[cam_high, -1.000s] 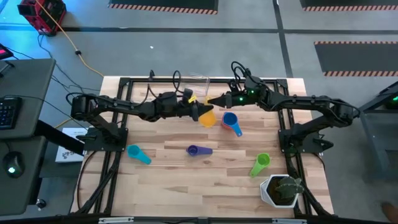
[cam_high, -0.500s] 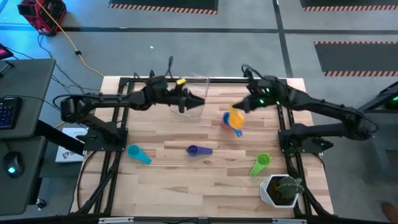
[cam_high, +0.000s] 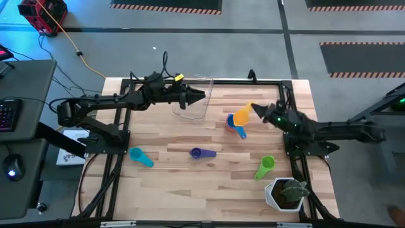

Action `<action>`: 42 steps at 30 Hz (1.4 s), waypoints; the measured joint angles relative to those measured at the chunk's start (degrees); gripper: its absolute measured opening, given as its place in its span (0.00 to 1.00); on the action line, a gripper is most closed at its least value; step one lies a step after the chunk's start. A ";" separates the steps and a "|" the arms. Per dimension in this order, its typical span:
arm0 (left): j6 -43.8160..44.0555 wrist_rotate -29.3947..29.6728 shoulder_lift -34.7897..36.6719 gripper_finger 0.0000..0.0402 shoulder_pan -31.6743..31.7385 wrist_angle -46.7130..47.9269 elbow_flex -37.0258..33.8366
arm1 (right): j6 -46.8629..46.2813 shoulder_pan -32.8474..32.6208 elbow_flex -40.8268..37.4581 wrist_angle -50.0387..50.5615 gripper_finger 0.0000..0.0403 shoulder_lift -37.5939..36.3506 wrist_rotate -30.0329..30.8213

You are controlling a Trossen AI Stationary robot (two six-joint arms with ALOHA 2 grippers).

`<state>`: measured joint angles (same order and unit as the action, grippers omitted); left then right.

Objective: Nest measuring cups in basket
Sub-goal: Stack the yellow measuring cup on top of the blue measuring cup

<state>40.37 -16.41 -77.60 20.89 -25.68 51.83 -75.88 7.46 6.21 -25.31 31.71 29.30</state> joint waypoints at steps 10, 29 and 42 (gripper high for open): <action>-0.01 4.37 0.00 0.45 0.02 -0.30 0.00 | -9.67 -5.22 -2.79 -2.81 0.00 6.80 12.72; -0.05 6.14 0.00 0.45 0.03 0.08 0.00 | -18.44 -5.20 2.52 -13.78 0.00 31.56 12.88; -0.05 6.14 0.00 0.45 -0.29 0.18 0.00 | -19.28 -5.20 2.36 -13.68 0.03 33.11 13.93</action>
<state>40.32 -10.26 -77.60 20.60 -25.50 51.83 -95.15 2.26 8.58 -38.98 64.82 43.24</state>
